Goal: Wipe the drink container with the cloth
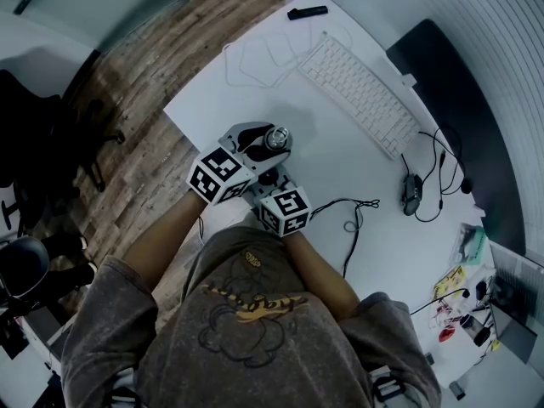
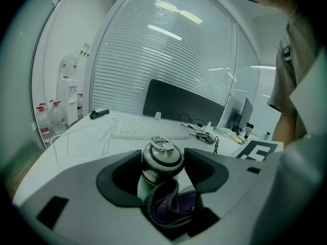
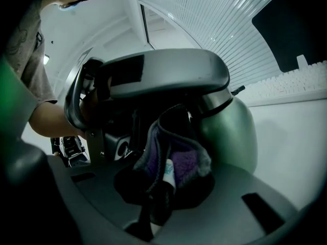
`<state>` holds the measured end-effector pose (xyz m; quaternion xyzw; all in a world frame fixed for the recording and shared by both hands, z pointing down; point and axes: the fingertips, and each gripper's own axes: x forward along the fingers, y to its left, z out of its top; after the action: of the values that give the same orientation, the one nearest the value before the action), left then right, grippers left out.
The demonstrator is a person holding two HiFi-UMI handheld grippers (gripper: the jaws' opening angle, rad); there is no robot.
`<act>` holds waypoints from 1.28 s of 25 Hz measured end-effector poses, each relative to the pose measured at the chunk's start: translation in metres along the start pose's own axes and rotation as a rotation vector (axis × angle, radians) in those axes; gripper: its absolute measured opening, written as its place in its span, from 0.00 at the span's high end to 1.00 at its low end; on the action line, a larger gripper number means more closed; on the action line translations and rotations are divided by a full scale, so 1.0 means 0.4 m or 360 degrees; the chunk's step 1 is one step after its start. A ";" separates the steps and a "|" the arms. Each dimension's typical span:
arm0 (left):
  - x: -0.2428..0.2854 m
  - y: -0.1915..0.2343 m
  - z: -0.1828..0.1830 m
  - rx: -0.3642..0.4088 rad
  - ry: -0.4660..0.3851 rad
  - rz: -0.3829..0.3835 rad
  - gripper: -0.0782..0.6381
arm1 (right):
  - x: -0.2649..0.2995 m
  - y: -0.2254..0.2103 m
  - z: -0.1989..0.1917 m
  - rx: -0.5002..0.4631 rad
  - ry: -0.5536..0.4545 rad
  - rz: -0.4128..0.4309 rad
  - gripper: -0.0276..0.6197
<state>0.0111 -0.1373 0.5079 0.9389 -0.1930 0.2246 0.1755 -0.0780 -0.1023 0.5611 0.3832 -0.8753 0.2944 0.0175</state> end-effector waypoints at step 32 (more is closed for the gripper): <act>-0.118 -0.048 0.079 -0.0001 -0.0190 0.0044 0.52 | -0.037 0.112 0.050 -0.0082 0.0025 0.0233 0.88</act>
<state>-0.0082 -0.1207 0.4537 0.9478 -0.2162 0.1706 0.1609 -0.0943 -0.0792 0.5185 0.3152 -0.9082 0.2752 0.0128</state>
